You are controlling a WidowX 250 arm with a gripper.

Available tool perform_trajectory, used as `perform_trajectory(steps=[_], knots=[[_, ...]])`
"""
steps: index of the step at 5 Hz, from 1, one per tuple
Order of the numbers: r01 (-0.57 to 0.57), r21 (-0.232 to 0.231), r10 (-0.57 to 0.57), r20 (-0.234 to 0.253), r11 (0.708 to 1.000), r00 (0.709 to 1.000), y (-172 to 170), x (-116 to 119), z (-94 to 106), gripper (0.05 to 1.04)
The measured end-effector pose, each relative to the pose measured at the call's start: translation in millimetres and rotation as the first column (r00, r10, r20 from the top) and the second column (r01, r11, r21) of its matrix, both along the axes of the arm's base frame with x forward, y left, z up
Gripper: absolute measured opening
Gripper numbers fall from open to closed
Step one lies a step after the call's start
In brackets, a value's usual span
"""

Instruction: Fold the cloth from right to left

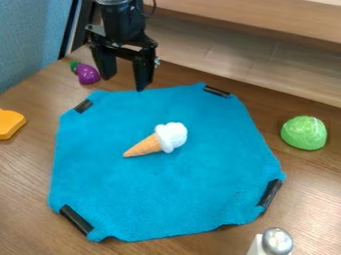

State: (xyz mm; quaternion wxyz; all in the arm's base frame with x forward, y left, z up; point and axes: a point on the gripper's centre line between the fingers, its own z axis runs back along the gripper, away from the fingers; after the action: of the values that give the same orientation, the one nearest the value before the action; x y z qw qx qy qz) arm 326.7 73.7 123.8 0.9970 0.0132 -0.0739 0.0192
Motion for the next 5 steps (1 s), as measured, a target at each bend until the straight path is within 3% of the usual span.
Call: perform_trajectory(steps=[1, 2, 3, 5], knots=[[-0.003, -0.014, 0.003, -0.039, 1.000, 0.999, -1, -2, -13.0, 1.000], [0.011, -0.041, -0.012, -0.035, 0.999, 0.999, -16, 2, -18.7, 1.000], [0.082, -0.067, -0.084, -0.038, 0.994, 0.996, -46, 9, -30.1, 1.000], [0.227, -0.075, -0.229, -0.015, 0.971, 0.973, -117, 12, -32.6, 1.000]])
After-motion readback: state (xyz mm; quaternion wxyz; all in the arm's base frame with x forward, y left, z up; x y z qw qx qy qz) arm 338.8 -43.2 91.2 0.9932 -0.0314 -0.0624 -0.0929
